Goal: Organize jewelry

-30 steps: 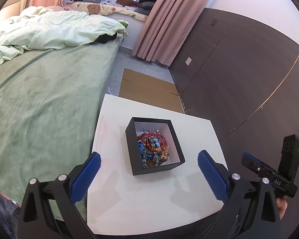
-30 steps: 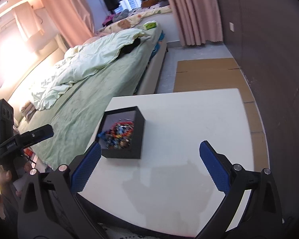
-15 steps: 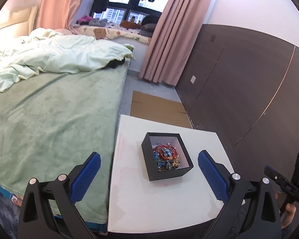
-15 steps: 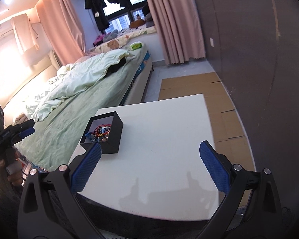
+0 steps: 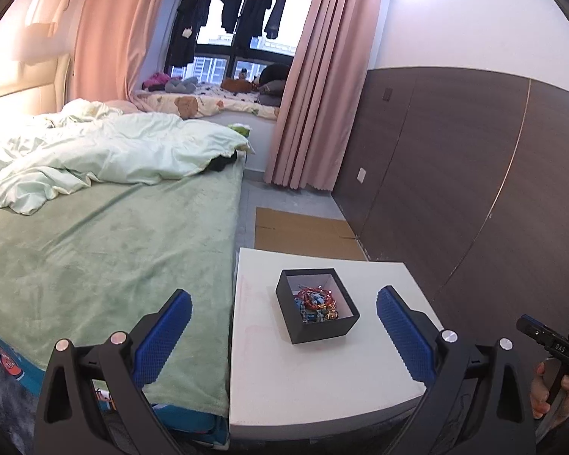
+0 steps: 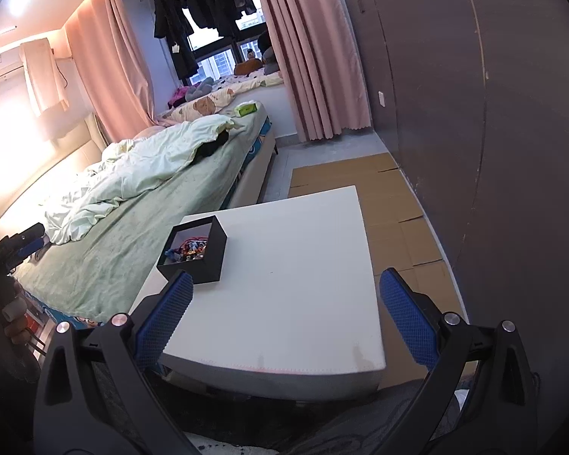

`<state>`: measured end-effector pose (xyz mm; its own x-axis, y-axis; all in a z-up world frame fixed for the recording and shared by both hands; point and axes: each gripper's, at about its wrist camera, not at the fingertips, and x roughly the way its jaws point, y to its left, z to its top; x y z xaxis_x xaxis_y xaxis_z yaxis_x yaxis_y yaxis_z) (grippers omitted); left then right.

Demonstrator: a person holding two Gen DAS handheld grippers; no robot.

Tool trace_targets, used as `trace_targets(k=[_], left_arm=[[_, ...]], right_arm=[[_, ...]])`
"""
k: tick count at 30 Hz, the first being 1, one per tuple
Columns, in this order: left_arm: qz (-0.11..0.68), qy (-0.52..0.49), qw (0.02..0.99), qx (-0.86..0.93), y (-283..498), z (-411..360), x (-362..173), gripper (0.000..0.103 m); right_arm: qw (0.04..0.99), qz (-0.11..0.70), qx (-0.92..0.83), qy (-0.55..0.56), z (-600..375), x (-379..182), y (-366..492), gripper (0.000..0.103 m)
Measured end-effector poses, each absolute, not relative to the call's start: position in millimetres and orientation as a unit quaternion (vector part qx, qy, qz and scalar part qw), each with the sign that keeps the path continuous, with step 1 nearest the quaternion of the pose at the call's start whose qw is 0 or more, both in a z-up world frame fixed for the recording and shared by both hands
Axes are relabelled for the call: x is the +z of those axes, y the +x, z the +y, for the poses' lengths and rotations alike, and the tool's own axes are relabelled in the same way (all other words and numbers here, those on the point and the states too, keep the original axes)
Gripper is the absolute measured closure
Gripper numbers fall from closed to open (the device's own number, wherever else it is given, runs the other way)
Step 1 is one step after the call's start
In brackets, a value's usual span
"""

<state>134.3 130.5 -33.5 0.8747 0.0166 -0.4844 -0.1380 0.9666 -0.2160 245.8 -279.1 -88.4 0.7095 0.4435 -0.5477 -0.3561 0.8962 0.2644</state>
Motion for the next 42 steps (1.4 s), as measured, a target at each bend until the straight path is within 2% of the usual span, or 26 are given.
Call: trace_targets(k=[7,18,27,42], left_arm=[[0.210,-0.097,0.972,0.042,96.4,114.7,-16.6,0.008],[0.216,-0.073,0.973,0.031,65.7,87.2,-15.5,0.008],[0.227,-0.068,0.971,0.033,61.7,81.4,-25.0,0.008],[0.240,-0.050,0.969,0.033,71.4,75.9,-34.4,0.008]], right_arm=[[0.929,0.300,0.207,0.062,-280.2,-79.0,213.4,0.005],[0.936,0.287,0.197,0.060,-279.1,-70.4,175.3,0.005],[0.940,0.293,0.173,0.035,-265.8,-75.3,167.2,0.005],[0.936,0.302,0.172,0.053,-268.1,-77.9,168.8,0.005]])
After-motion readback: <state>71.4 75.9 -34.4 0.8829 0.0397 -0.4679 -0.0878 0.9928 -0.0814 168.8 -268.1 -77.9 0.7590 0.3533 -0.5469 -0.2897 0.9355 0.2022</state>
